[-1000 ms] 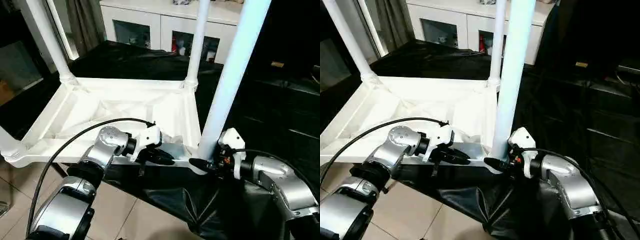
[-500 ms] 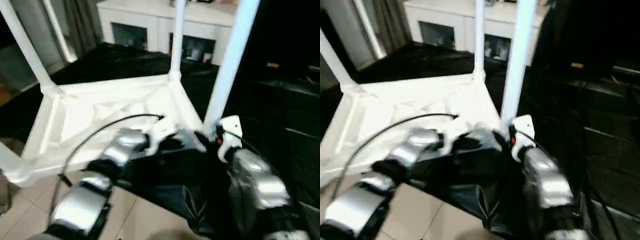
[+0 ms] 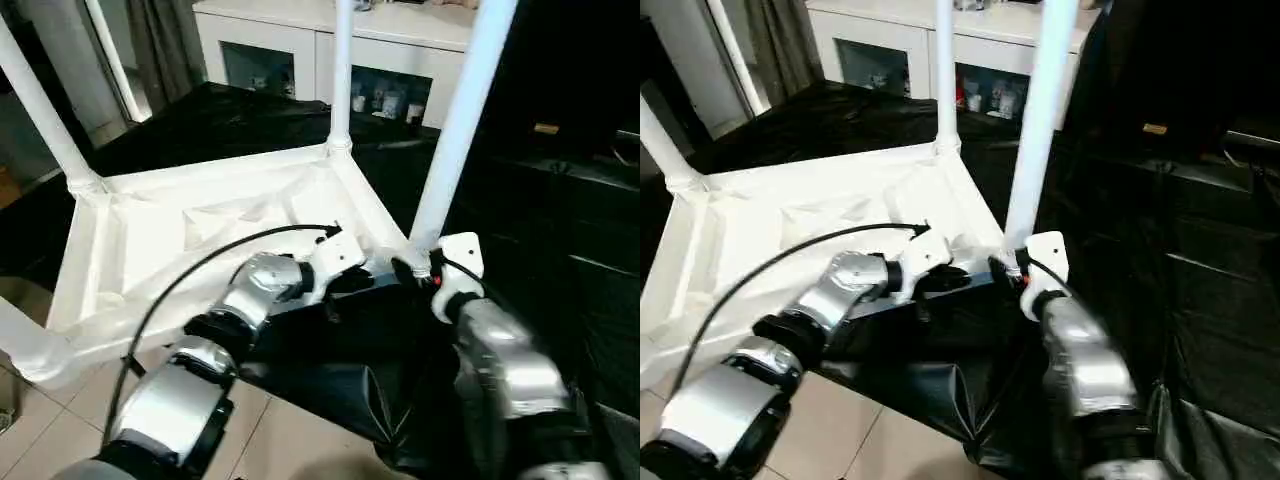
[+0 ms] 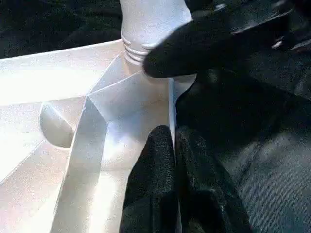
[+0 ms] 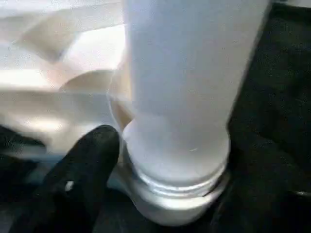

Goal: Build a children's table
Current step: Rotate leg to tighten

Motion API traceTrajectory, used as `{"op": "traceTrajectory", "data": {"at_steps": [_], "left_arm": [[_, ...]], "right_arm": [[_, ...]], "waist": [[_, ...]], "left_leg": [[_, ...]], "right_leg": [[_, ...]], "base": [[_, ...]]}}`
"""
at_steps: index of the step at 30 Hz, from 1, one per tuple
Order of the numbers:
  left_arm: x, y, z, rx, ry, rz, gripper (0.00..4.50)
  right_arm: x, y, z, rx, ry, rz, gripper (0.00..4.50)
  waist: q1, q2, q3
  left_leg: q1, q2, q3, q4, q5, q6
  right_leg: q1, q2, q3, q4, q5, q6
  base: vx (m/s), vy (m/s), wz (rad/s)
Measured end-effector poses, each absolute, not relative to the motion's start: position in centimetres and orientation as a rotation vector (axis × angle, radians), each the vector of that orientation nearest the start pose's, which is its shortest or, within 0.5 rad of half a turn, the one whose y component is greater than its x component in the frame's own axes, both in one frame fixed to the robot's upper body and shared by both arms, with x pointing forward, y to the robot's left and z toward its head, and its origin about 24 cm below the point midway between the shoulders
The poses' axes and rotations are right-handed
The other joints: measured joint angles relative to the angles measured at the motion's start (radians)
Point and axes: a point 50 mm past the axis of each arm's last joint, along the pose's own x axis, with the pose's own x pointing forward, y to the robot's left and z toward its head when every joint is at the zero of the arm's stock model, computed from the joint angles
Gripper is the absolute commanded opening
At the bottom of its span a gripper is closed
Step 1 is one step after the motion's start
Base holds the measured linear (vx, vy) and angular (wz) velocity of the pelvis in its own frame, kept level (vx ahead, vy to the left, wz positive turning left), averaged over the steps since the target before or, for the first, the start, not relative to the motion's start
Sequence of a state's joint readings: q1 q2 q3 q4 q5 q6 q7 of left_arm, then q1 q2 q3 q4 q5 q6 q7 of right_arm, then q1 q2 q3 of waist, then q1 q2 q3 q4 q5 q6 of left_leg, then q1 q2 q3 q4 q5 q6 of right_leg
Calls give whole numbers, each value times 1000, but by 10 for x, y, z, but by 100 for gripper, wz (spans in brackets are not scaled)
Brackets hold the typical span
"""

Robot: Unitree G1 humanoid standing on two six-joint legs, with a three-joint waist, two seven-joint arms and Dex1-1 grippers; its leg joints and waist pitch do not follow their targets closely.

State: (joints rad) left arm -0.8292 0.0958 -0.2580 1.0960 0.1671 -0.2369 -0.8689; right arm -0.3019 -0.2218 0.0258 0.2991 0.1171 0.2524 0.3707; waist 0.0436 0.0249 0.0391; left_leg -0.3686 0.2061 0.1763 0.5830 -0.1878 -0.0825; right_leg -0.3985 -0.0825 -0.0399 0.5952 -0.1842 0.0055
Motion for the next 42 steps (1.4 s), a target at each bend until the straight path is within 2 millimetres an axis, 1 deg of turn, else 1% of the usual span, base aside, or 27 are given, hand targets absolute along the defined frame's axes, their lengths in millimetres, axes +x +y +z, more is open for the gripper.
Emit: {"op": "traceTrajectory", "data": {"at_steps": [2, 4, 6, 8, 10, 13, 15, 16, 17, 19, 20, 21, 24, 25, 26, 29, 30, 31, 38, 41, 42], "left_arm": [[345, 67, 45, 480, 255, -1220, 0], [343, 73, 46, 480, 253, -1265, 0], [341, 79, 46, 484, 254, -1298, 0], [339, 83, 46, 466, 262, -1342, 0], [335, 87, 46, 453, 271, -1395, 0], [331, 90, 46, 436, 285, -1462, 0], [329, 91, 45, 429, 293, -1497, 0], [328, 92, 45, 427, 294, -1509, 0], [327, 93, 45, 425, 295, -1517, 0], [326, 95, 44, 422, 298, -1526, 0], [325, 95, 44, 421, 300, -1531, 0], [325, 96, 44, 419, 302, -1534, 0], [324, 97, 44, 414, 308, -1540, 0], [324, 97, 44, 414, 309, -1542, 0], [324, 97, 44, 413, 310, -1543, 0], [323, 98, 44, 414, 311, -1548, 0], [323, 98, 44, 414, 312, -1548, 0], [323, 98, 44, 413, 313, -1548, 0], [324, 101, 44, 415, 314, -1530, 0], [326, 101, 42, 418, 309, -1487, 0], [328, 98, 41, 423, 305, -1441, 0]], "right_arm": [[301, -166, 36, -96, 280, 466, 393], [293, -177, 39, -139, 296, 573, 393], [287, -184, 42, -154, 306, 645, 393], [283, -185, 44, -153, 309, 709, 393], [280, -187, 46, -152, 313, 762, 393], [275, -186, 53, -151, 307, 847, 393], [270, -184, 53, -130, 316, 895, 393], [268, -183, 51, -115, 326, 911, 376], [267, -183, 51, -105, 329, 920, 365], [266, -182, 52, -103, 329, 933, 365], [265, -182, 52, -102, 330, 938, 340], [265, -182, 51, -101, 332, 943, 328], [264, -182, 51, -104, 335, 944, 321], [264, -182, 51, -106, 335, 944, 298], [264, -182, 51, -106, 335, 945, 288], [264, -183, 51, -110, 337, 945, 280], [264, -183, 52, -110, 337, 946, 257], [264, -183, 52, -111, 336, 946, 249], [265, -181, 53, -117, 321, 944, 221], [268, -177, 50, -90, 301, 886, 214], [270, -175, 46, -72, 292, 825, 210]], "waist": [[0, 0, 0], [2, 0, 0], [1, -1, 1], [1, 0, 0], [4, 0, 0], [13, 0, 0], [17, 1, 0], [18, 1, 0], [19, 1, 0], [18, 2, 0], [18, 2, 0], [18, 2, 0], [18, 2, 0], [18, 2, 0], [18, 2, 0], [18, 2, 0], [18, 2, 0], [18, 2, 0], [16, 1, 0], [13, 0, -1], [13, -2, -2]], "left_leg": [[0, 1, 0, -1, 0, 0], [0, 1, 0, -1, 0, 0], [0, 1, 0, -1, 0, 0], [0, 1, 1, -1, 0, 0], [0, 1, 1, -1, 0, 0], [0, 1, 1, -1, 0, 0], [1, 1, 2, 0, 0, 0], [1, 1, 2, 0, 0, 0], [1, 1, 2, 0, 0, 0], [1, 1, 2, 0, 0, 0], [1, 1, 2, 0, 0, 0], [1, 1, 2, 0, 0, 0], [1, 1, 2, 0, 0, 0], [1, 1, 2, 0, 0, 0], [1, 1, 2, 0, 0, 0], [1, 1, 2, 0, 0, 0], [1, 1, 2, 0, 0, 0], [1, 1, 2, 0, 0, 0], [2, 1, 2, 0, 0, 0], [2, 1, 2, 0, 0, 0], [3, 1, 2, 0, 0, 0]], "right_leg": [[-1, 1, 0, 0, 0, 0], [-1, 1, 0, 0, -1, 1], [-1, 1, 0, 0, -1, 2], [-1, 1, 1, 0, -2, 2], [-1, 1, 1, 0, -2, 2], [-1, 1, 1, 0, -2, 1], [-1, 1, 1, 1, -2, 1], [-1, 1, 1, 1, -2, 1], [-1, 0, 1, 1, -2, 1], [-1, 0, 1, 1, -1, 1], [-1, 0, 1, 2, -1, 1], [-1, 0, 1, 2, -1, 1], [-1, 0, 1, 2, -1, 1], [-1, 0, 1, 2, -1, 1], [-1, 0, 1, 2, -1, 1], [-1, 0, 1, 2, -2, 1], [-1, 0, 0, 2, -2, 1], [-1, 0, 1, 2, -2, 1], [0, 0, 1, 2, -1, 1], [1, 0, 1, 3, -1, 1], [3, 0, 0, 3, -1, 1]], "base": [[0, 0, 0], [0, 0, 0], [0, 0, 0], [0, 0, 0], [0, 0, 0], [0, 0, 0], [0, 0, 0], [0, 0, 0], [0, 0, 0], [0, 0, 0], [0, 0, 0], [0, 0, 0], [0, 0, 0], [0, 0, 0], [0, 0, 0], [0, 0, 0], [0, 0, 0], [0, 0, 0], [0, 0, 0], [0, 0, 0], [0, 0, 0]]}}
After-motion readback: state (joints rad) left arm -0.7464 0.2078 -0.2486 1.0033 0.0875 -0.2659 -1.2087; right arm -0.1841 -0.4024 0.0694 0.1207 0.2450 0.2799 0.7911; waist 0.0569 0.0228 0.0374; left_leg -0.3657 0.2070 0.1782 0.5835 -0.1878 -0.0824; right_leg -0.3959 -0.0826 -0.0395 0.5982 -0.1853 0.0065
